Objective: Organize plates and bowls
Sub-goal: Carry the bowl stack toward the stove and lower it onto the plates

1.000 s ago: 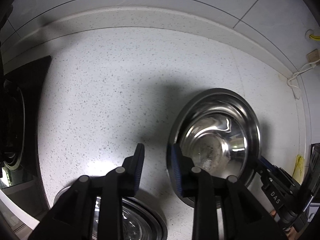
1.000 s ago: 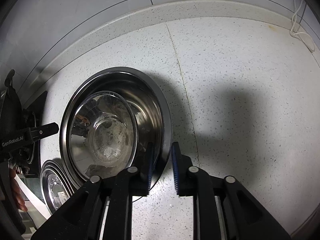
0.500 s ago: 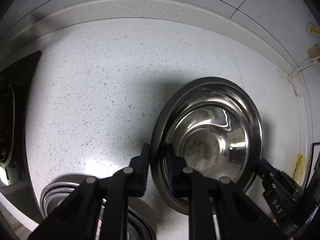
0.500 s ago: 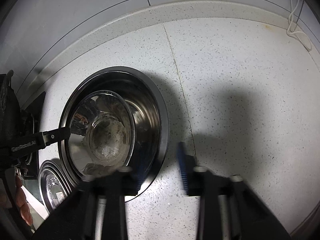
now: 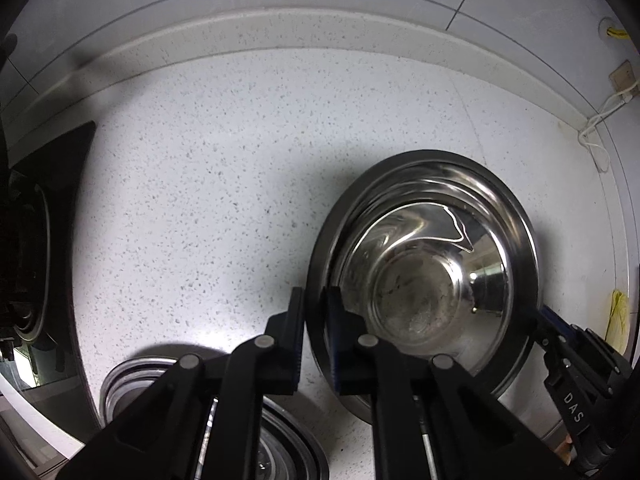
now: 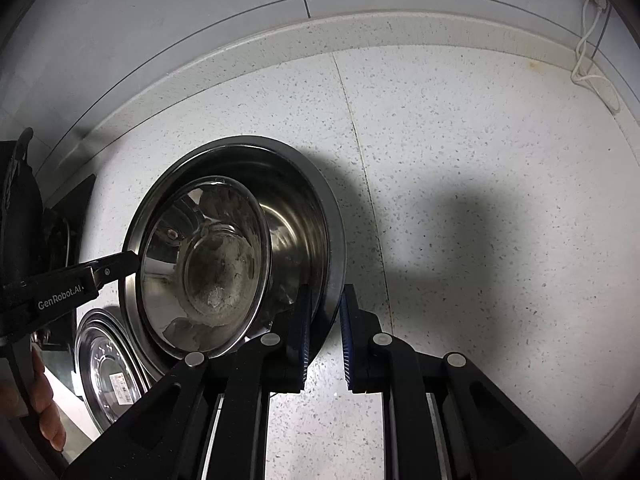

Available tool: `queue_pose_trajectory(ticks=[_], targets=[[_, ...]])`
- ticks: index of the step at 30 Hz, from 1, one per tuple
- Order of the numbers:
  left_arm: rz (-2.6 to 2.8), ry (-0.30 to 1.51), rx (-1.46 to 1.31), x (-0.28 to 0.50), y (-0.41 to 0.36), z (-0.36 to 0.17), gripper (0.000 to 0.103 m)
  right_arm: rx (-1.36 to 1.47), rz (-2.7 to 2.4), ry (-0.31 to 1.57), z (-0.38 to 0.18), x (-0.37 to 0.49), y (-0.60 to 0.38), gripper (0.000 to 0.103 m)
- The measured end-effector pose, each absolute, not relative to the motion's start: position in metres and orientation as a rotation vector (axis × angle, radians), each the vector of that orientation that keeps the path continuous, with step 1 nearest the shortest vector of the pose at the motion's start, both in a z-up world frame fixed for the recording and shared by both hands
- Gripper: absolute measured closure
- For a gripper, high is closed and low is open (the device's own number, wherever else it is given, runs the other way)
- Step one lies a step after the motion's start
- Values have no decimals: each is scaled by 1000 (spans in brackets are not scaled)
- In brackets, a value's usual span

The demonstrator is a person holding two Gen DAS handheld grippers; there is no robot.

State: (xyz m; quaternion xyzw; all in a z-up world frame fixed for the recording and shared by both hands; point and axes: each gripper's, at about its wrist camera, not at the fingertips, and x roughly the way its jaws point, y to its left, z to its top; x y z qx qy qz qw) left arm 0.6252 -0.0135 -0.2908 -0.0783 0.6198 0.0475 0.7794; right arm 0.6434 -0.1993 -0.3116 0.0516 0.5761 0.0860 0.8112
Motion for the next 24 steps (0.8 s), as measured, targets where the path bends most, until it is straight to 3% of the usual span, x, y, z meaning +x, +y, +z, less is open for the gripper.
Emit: queue_pose_trajectory(ticks=[16,24], targets=[[161,1249,-115,560,27,-243,92,43,263,1147,-270,605,-152,91],[245,1261,-137,501,76,-249,92,-9,368,1162,-273,569,-97,90]])
